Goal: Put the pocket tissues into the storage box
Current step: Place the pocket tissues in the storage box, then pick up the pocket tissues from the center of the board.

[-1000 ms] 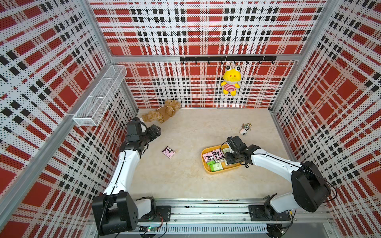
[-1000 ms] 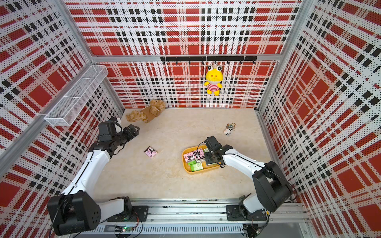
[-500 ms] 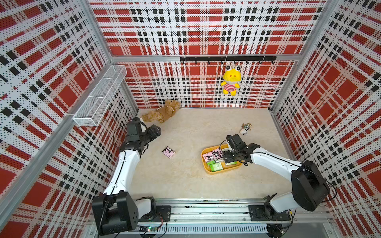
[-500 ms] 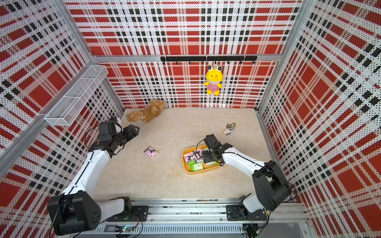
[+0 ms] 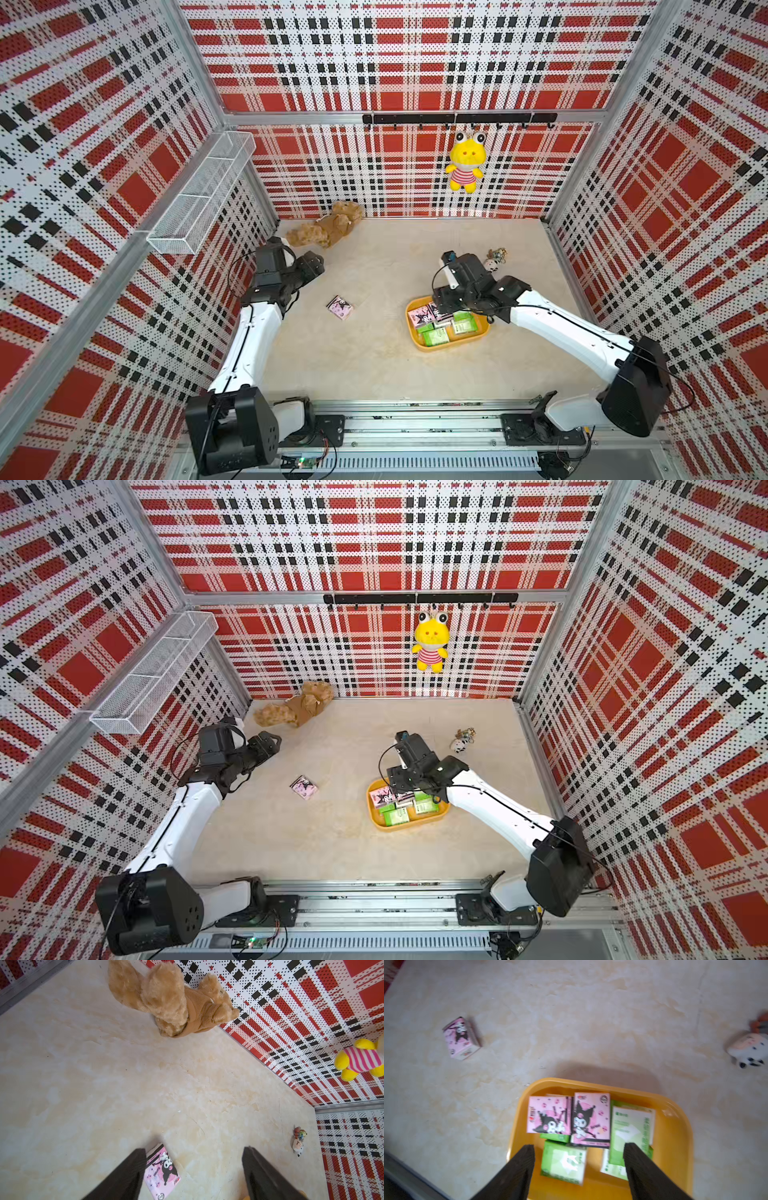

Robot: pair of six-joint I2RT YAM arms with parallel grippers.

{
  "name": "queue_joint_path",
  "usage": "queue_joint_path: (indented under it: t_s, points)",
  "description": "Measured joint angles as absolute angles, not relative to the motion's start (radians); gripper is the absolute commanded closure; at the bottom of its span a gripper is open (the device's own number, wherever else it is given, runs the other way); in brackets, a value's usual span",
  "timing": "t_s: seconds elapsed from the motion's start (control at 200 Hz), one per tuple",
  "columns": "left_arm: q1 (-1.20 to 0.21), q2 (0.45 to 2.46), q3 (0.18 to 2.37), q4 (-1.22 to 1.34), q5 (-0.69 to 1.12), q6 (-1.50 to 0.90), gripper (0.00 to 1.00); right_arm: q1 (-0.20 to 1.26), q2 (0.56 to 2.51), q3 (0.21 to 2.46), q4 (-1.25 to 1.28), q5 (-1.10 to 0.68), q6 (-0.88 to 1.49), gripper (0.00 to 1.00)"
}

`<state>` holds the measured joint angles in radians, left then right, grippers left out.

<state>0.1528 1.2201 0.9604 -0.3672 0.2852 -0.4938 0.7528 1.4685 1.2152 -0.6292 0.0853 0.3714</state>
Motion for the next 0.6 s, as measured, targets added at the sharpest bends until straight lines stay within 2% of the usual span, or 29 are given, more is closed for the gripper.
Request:
queue_joint_path:
  t_s: [0.075, 0.281, 0.601]
  points:
    - [0.168, 1.22, 0.96, -0.367, 0.303, -0.496, 0.2, 0.806, 1.561, 1.305, -0.619, 0.077, 0.37, 0.2]
    - [0.26, 1.19, 0.96, -0.368, 0.322, -0.5, 0.2, 0.908, 1.904, 1.626, -0.592, 0.05, 0.333, 0.2]
    - [0.296, 1.145, 0.941, -0.378, 0.319, -0.497, 0.2, 0.96, 2.3, 2.086, -0.609, -0.029, 0.273, 0.17]
